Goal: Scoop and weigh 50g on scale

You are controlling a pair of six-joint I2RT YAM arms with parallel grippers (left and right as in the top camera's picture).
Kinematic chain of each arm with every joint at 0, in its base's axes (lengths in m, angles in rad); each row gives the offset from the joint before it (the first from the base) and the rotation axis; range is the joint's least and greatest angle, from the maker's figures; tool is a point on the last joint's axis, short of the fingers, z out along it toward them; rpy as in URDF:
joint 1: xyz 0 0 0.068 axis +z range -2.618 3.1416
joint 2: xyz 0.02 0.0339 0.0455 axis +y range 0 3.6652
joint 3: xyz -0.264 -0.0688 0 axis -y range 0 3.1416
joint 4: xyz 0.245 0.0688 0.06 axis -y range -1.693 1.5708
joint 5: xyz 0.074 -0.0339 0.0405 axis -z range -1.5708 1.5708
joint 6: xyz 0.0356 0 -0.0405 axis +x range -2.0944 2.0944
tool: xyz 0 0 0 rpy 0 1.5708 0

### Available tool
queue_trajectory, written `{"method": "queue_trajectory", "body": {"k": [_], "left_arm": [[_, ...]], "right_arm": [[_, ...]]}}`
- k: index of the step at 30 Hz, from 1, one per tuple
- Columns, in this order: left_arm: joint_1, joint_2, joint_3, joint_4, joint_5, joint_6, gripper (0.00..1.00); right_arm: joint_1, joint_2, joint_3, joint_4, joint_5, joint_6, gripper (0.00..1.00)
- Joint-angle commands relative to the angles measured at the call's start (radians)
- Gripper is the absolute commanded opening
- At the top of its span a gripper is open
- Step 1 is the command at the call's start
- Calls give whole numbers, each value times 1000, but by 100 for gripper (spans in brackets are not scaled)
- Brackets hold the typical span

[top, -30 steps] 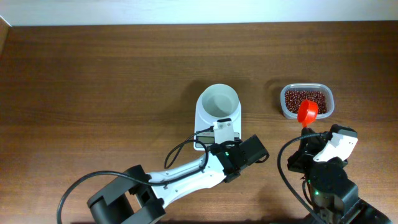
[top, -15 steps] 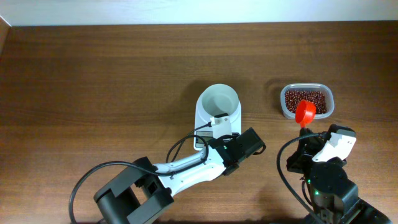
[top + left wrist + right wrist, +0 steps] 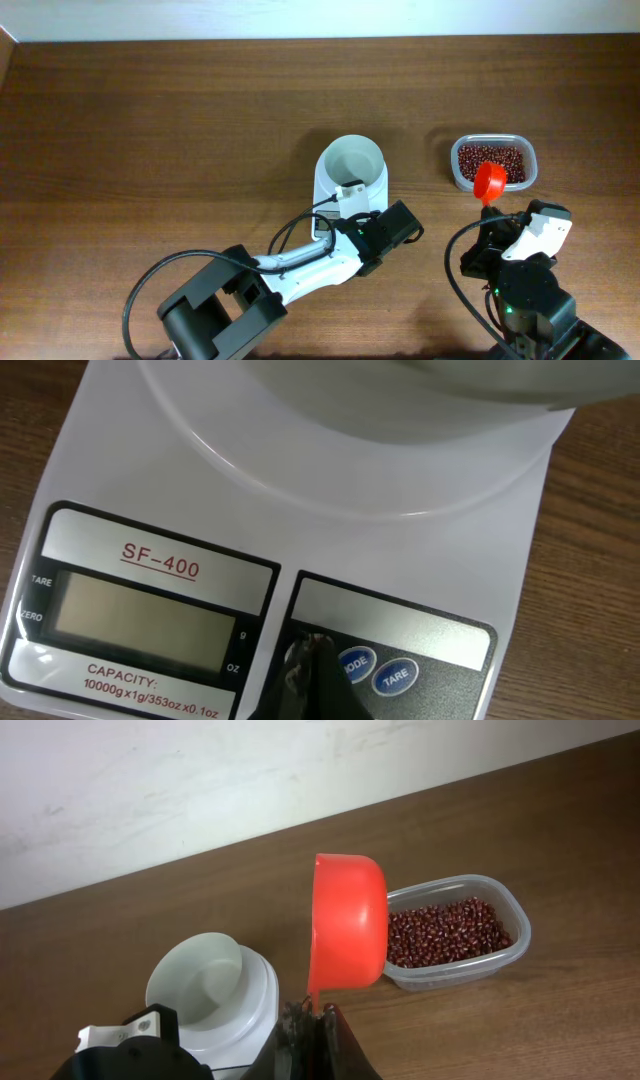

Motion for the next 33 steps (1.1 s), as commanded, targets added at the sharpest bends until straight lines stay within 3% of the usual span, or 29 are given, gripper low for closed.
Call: {"method": "queue_trajectory", "body": {"k": [1, 19, 23, 25, 26, 27, 28, 29, 32, 33], "left_arm": [[2, 21, 4, 6, 1, -9, 0], [35, 40, 4, -5, 80, -9, 0], [34, -198, 10, -262, 80, 53, 0], [45, -377, 10, -408, 78, 200, 2], [65, -468, 10, -450, 71, 290, 17], [80, -523, 10, -465, 71, 349, 40], [94, -585, 10, -493, 71, 394, 73], [100, -634, 10, -533, 71, 400, 98], [100, -671, 10, -659, 106, 401, 99], [102, -671, 10, -652, 106, 528, 99]], "right_arm": [[5, -3, 18, 2, -2, -11, 4], [5, 61, 18, -11, 2, -10, 4], [4, 61, 18, 50, 2, -11, 4], [4, 61, 18, 98, 53, -11, 4], [3, 61, 18, 109, 66, -11, 4], [3, 63, 18, 124, 71, -11, 4], [3, 63, 18, 142, 71, -11, 4], [3, 63, 18, 155, 71, -11, 4], [3, 71, 18, 170, 74, -11, 4], [3, 86, 18, 173, 74, -11, 4]]}}
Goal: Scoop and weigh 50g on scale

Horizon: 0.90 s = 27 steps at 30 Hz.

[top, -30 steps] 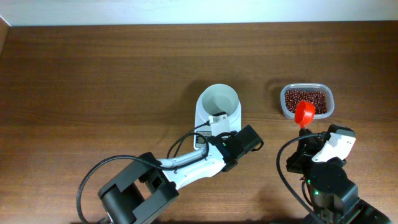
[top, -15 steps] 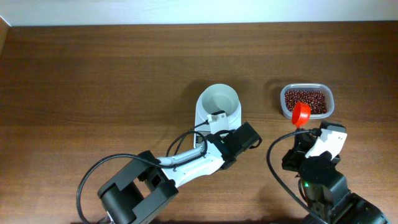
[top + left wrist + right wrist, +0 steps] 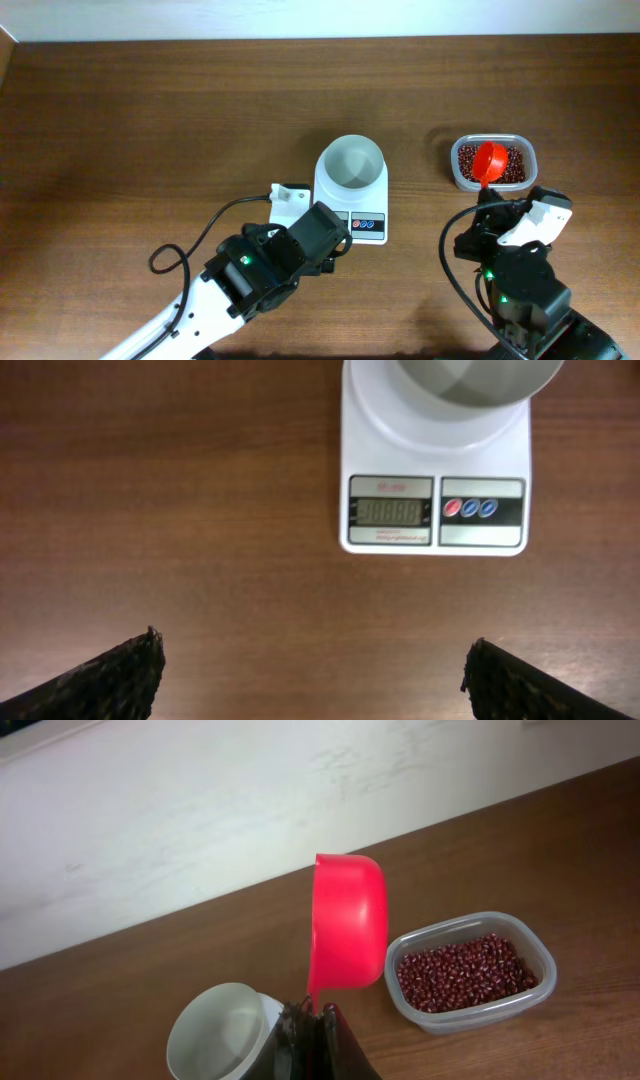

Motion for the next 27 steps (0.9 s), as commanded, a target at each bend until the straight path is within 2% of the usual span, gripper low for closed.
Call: {"method": "queue_trajectory", "body": {"k": [1, 3, 5, 6, 7, 8, 10, 16, 17, 21, 27], "left_arm": [[25, -13, 0, -8, 21, 288, 99], [140, -37, 10, -10, 147, 533, 99], [328, -50, 35, -11, 461, 876, 99], [392, -50, 48, -13, 590, 995, 99], [428, -50, 55, -14, 631, 1036, 99], [450, -50, 58, -12, 628, 1042, 99], [451, -50, 59, 2, 628, 1057, 99], [451, -50, 59, 19, 628, 1065, 99], [451, -50, 59, 13, 642, 1114, 99], [451, -50, 60, 5, 643, 1208, 99], [451, -50, 63, -11, 641, 1213, 99]], "right_arm": [[3, 36, 19, 8, 19, -8, 4], [4, 60, 19, 4, 13, -8, 4], [4, 59, 19, 0, -76, -57, 4], [4, 57, 19, -23, -151, -68, 4], [4, 54, 19, -64, -223, -67, 4], [4, 45, 21, -122, -292, -42, 4], [4, -13, 21, -228, -296, 76, 4], [5, -306, 21, -379, -293, 75, 4], [5, -328, 21, -406, -293, 75, 4], [5, -336, 21, -443, -313, 76, 4], [5, -336, 21, -457, -323, 75, 4]]}}
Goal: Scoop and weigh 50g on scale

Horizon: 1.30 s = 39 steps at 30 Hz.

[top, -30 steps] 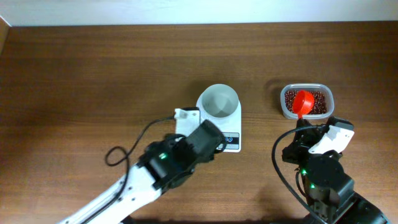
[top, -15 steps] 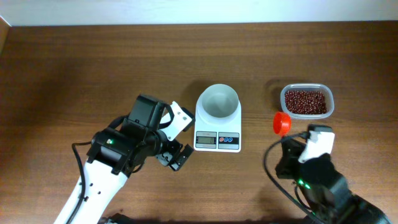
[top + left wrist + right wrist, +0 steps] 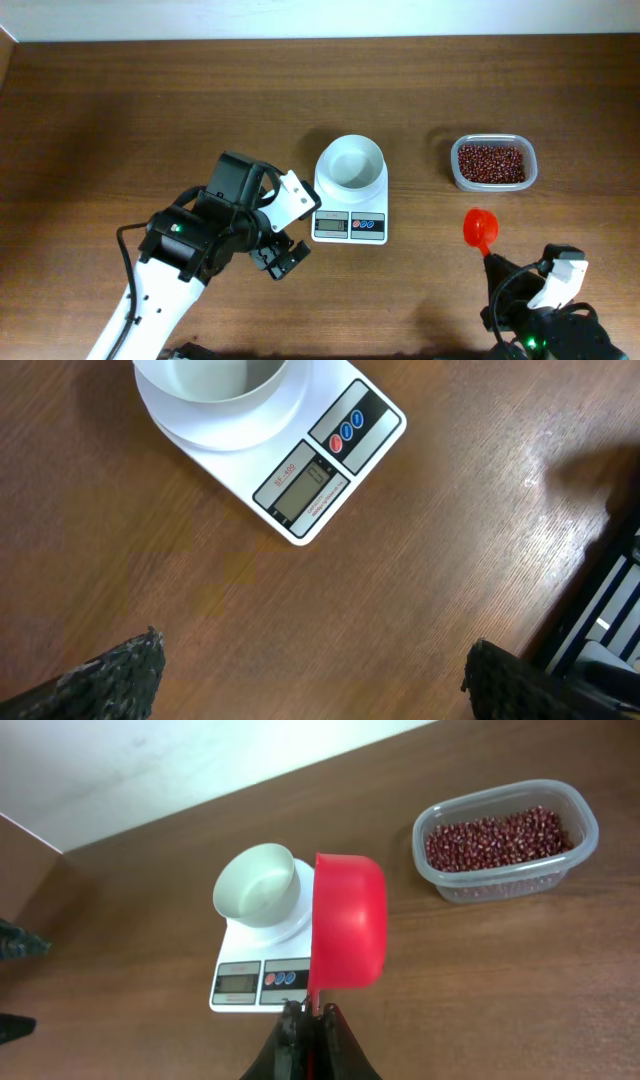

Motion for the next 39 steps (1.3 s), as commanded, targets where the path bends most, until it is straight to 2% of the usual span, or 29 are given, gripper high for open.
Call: {"method": "queue_trajectory", "body": {"k": [1, 7, 18, 20, 24, 32, 35, 39], "left_arm": [[6, -15, 27, -16, 4, 59, 99], [6, -15, 27, -26, -80, 81, 99], [6, -15, 27, -29, -79, 82, 99], [6, -15, 27, -29, -80, 116, 99], [107, -15, 27, -31, 5, 154, 99], [112, -15, 27, -42, 12, 167, 99], [112, -15, 27, -42, 8, 167, 99], [112, -15, 26, -42, 8, 167, 99]], "right_arm": [[5, -6, 10, -3, -5, 6, 4], [5, -6, 10, 0, -9, 6, 4], [5, -6, 10, -5, -8, 6, 4], [5, -6, 10, -3, -4, 6, 4], [5, -6, 10, -3, -5, 3, 4], [5, 2, 24, -13, 22, -31, 4], [5, 87, 35, 32, 21, -31, 4], [5, 334, 77, 53, 21, -48, 4]]}}
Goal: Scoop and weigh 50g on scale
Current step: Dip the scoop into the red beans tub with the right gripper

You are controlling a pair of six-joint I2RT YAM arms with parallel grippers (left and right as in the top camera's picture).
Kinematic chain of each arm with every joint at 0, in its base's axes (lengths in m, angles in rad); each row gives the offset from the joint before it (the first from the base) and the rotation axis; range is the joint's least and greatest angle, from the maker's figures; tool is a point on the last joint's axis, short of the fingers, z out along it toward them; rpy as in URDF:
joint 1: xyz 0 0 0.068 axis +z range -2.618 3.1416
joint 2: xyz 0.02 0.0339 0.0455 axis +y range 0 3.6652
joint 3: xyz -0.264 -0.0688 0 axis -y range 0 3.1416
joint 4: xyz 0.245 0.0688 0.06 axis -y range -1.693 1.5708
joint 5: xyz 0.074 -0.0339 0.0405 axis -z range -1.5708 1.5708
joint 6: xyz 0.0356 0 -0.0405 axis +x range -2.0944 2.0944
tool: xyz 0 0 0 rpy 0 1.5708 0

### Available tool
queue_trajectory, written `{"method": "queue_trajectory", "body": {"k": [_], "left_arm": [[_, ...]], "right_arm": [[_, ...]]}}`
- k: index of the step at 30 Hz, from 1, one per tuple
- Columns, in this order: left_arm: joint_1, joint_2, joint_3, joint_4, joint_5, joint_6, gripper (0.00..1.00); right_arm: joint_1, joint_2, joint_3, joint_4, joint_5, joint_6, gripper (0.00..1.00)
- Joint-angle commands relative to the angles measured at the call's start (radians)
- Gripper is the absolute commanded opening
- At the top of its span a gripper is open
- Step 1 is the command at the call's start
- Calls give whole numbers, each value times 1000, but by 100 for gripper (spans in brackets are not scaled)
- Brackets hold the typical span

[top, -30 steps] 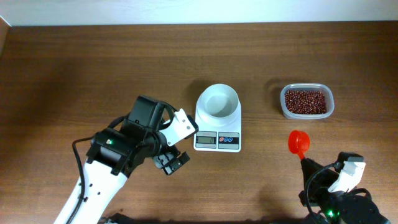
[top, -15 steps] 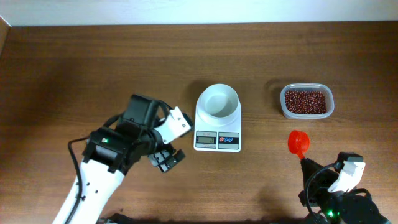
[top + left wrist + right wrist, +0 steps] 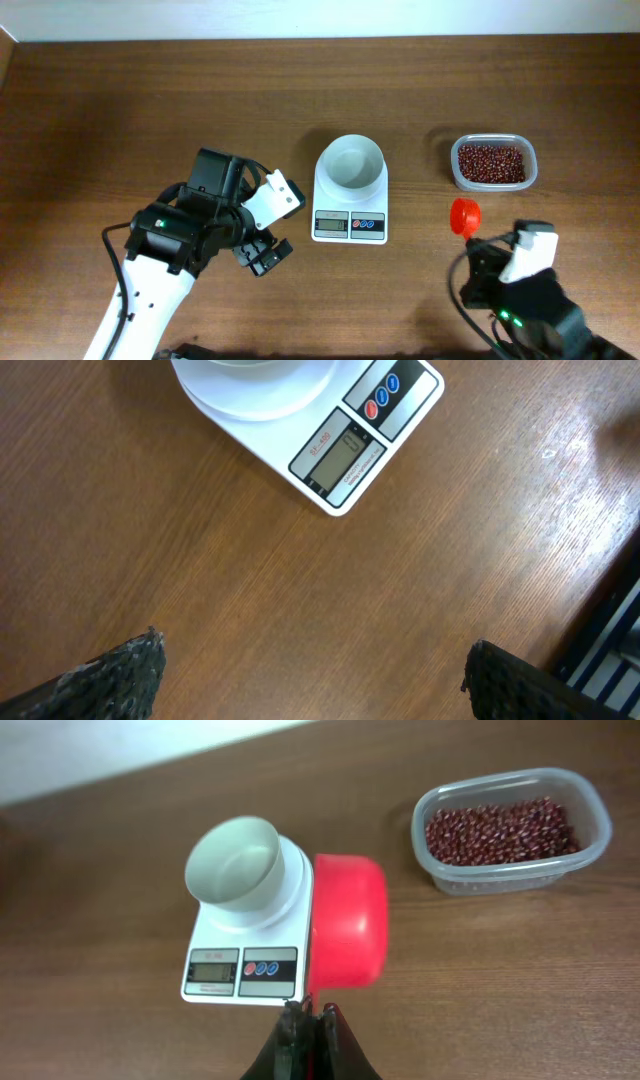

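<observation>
A white digital scale (image 3: 349,222) stands mid-table with a white cup (image 3: 351,163) on its platform; its display shows a reading in the left wrist view (image 3: 346,447). A clear tub of red beans (image 3: 492,162) sits to its right. My right gripper (image 3: 308,1013) is shut on the handle of a red scoop (image 3: 345,935), held above the table between scale and tub (image 3: 505,828); whether the scoop holds beans cannot be seen. My left gripper (image 3: 312,665) is open over bare wood, left of the scale, with nothing between its fingers (image 3: 112,673).
A wall runs along the table's far edge (image 3: 320,20). Dark metal framing (image 3: 610,640) shows past the table edge in the left wrist view. My left arm (image 3: 185,240) stands over the table left of the scale.
My right gripper with the red scoop has moved up and left, closer to the scale and tub. My left gripper has shifted slightly further left, still open.
My left gripper was shut with its tip at the scale's buttons while my right held the red scoop by the bean tub. Then the left was open and drawn back. The right then held the scoop well in front of the tub, and now nearer the scale.
</observation>
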Motion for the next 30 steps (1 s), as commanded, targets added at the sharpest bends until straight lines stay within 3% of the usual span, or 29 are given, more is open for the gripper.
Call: {"method": "queue_trajectory", "body": {"k": [1, 5, 10, 11, 14, 17, 23, 30], "left_arm": [[8, -15, 25, -1, 15, 19, 99], [8, -15, 25, -1, 15, 19, 99], [8, -15, 25, -1, 15, 19, 99], [8, -15, 25, -1, 15, 19, 99], [8, -15, 25, -1, 15, 19, 99], [8, -15, 25, -1, 15, 19, 99], [8, -15, 25, -1, 15, 19, 99], [8, -15, 25, -1, 15, 19, 99]], "right_arm": [[4, 124, 66, -22, 16, -47, 4], [-76, 224, 138, -56, 16, -129, 4], [-484, 443, 237, -21, -259, -396, 4], [-594, 552, 315, -14, -344, -492, 4], [-699, 828, 472, -38, -340, -680, 4], [-748, 987, 493, 18, -283, -734, 4], [-801, 1126, 492, 116, -206, -756, 4], [-828, 1174, 492, 111, -469, -756, 4]]}}
